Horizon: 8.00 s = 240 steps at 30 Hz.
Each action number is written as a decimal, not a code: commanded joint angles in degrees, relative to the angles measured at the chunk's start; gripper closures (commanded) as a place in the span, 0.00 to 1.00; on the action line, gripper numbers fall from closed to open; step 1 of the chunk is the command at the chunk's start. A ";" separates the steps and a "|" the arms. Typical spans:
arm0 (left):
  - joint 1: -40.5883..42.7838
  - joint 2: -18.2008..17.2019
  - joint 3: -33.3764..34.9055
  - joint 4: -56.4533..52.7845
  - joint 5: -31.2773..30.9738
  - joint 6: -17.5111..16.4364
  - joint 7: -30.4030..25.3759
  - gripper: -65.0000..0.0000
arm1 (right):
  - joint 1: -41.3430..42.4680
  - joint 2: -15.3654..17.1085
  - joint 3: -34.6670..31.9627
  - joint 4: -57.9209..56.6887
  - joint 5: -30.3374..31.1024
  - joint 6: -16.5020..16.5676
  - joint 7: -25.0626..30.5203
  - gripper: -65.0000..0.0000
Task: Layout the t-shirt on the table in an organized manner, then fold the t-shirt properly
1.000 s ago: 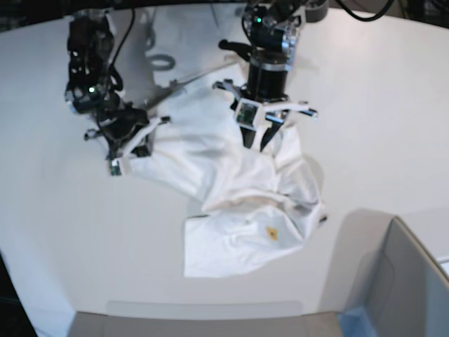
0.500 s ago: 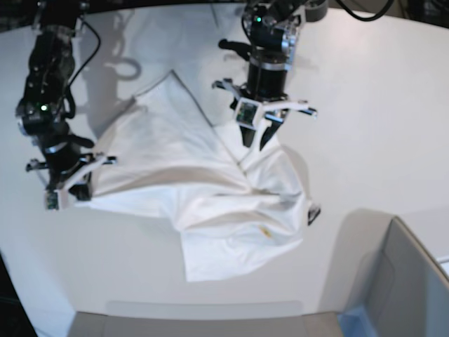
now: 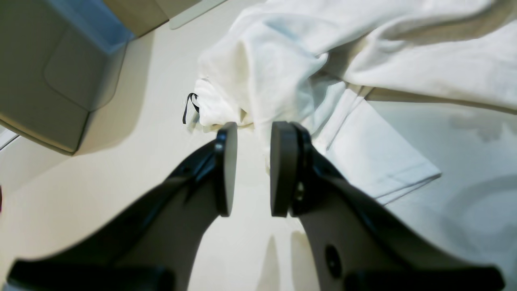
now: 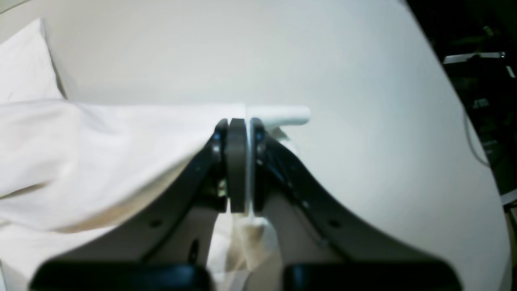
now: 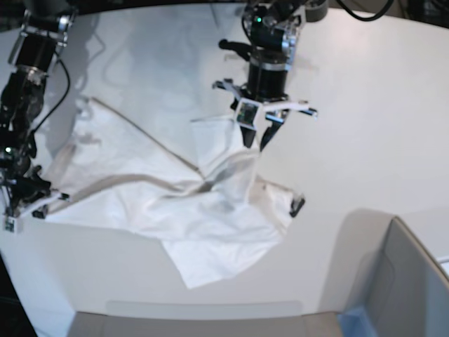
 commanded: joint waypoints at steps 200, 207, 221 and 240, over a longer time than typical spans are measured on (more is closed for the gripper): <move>0.60 5.49 -0.24 1.26 0.98 0.59 -6.17 0.76 | -18.21 -6.81 0.01 21.12 6.68 0.32 1.15 0.63; 0.60 5.49 -0.24 1.26 0.98 0.59 -6.26 0.76 | -18.21 -6.64 0.01 21.12 6.68 0.32 1.15 0.63; 0.86 5.49 -0.24 1.26 0.98 0.59 -6.26 0.76 | -18.12 -6.64 0.01 21.12 6.68 0.32 1.15 0.63; 2.01 5.49 -0.16 1.26 0.98 0.59 -6.26 0.76 | -18.12 -6.64 0.01 21.12 6.68 0.41 1.15 0.63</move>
